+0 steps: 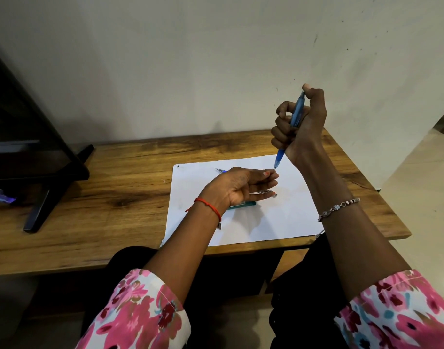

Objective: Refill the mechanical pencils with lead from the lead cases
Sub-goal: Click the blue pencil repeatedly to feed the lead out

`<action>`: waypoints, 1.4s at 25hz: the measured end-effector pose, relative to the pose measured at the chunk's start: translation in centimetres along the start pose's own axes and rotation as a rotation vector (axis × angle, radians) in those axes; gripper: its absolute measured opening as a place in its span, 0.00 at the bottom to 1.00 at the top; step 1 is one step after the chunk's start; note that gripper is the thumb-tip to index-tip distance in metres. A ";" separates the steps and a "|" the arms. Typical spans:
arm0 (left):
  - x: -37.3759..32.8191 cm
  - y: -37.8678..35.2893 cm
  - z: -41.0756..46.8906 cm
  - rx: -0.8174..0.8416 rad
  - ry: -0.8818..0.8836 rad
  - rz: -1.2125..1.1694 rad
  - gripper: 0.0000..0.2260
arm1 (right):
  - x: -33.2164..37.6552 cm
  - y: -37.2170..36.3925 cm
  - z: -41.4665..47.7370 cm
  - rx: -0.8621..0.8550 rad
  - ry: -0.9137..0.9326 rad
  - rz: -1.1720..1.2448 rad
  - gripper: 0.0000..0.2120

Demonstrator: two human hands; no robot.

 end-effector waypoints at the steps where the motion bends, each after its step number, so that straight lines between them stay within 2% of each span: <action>1: 0.0 0.0 0.0 -0.001 0.001 0.001 0.06 | 0.0 0.0 0.0 0.001 -0.001 -0.001 0.26; 35: 0.1 -0.2 0.0 -0.010 0.024 0.005 0.06 | 0.1 0.1 0.2 0.004 0.014 -0.003 0.26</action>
Point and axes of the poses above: each hand's wrist, its own z-axis towards the middle knuckle, its own y-axis out of the back of the hand, x = y × z, the point moved 3 cm from there along z, towards the middle knuckle, and after that the axes turned 2 degrees about -y, right-handed, at the moved point
